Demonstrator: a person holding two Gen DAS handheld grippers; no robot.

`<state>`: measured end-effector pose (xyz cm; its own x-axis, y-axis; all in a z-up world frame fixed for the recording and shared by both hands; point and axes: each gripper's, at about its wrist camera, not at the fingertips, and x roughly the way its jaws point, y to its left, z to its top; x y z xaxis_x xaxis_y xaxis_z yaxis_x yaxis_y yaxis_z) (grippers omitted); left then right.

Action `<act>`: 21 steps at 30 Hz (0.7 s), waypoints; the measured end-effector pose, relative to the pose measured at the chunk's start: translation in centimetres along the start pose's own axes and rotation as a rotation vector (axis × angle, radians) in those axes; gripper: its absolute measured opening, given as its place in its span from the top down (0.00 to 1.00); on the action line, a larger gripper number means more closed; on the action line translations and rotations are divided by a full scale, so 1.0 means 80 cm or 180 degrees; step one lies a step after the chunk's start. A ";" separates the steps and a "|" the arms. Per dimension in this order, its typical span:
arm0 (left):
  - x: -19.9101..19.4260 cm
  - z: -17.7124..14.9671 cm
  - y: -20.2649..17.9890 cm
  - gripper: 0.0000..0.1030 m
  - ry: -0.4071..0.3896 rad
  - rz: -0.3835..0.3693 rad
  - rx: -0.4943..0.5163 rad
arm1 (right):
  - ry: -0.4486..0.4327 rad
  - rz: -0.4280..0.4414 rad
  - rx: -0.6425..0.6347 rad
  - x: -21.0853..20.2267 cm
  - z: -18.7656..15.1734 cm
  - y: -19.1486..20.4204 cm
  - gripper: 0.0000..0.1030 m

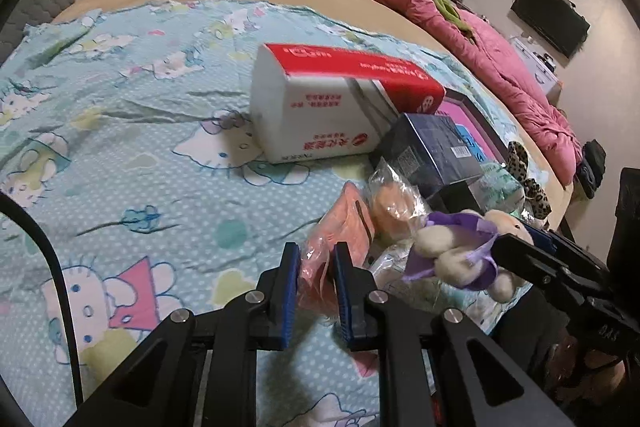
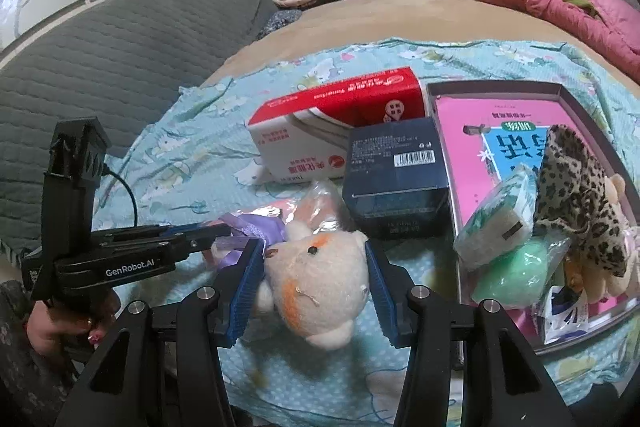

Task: Organize soft objects
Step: 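Carry the bear and pink bag in both tools over the pink book box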

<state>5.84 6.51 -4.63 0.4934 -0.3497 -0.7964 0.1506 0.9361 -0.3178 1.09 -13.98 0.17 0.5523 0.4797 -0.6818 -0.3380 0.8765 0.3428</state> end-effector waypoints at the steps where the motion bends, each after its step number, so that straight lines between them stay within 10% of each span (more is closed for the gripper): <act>1: -0.004 0.000 0.001 0.83 -0.0026 0.0011 -0.0004 | -0.0007 0.0007 0.0001 -0.002 0.001 0.001 0.49; 21: -0.048 -0.004 -0.003 0.83 -0.0208 0.0248 -0.0038 | -0.0050 0.0081 -0.0066 -0.008 0.003 0.009 0.49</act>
<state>3.64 7.60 -1.61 0.5582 -0.2722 -0.7838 0.0995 0.9598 -0.2625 0.66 -13.61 1.00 0.5552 0.5025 -0.6628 -0.3676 0.8631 0.3464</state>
